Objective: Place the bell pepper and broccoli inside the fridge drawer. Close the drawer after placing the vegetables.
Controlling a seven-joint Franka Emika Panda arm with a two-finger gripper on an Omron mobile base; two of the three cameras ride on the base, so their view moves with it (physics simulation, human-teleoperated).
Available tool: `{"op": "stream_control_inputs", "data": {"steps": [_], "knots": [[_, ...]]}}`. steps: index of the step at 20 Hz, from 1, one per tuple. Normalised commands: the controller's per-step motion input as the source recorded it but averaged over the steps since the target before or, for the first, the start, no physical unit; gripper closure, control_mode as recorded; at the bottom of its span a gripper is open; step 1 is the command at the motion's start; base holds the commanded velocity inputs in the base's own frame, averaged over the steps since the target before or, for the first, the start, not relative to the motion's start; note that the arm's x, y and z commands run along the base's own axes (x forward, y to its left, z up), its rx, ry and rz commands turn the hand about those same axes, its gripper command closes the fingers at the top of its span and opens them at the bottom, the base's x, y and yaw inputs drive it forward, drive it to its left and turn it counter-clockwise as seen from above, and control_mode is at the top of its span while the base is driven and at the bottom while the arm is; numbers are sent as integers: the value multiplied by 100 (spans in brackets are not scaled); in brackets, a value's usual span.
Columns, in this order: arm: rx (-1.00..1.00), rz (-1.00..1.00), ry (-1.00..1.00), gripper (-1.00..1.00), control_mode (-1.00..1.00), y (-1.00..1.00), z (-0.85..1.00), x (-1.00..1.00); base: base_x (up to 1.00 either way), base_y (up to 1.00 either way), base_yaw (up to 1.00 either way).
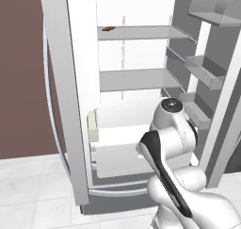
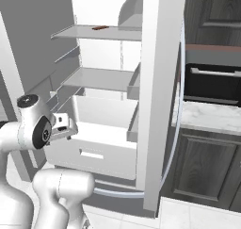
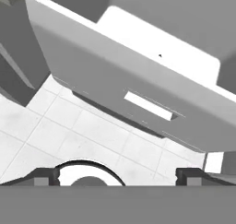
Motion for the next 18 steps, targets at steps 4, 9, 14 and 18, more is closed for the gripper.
{"op": "stream_control_inputs", "data": {"steps": [4, 9, 14, 18], "knots": [[-4, 1, 23, -100, -100, 6, -43, 0, 0, 0, 0], [0, 0, 21, -100, -100, 0, -43, 0, 0, 0, 0], [0, 0, 7, -100, -100, -1, -45, 8, 0, 0, 0], [0, 2, -2, -100, -100, -12, -42, 30, 0, 0, 0]]}}
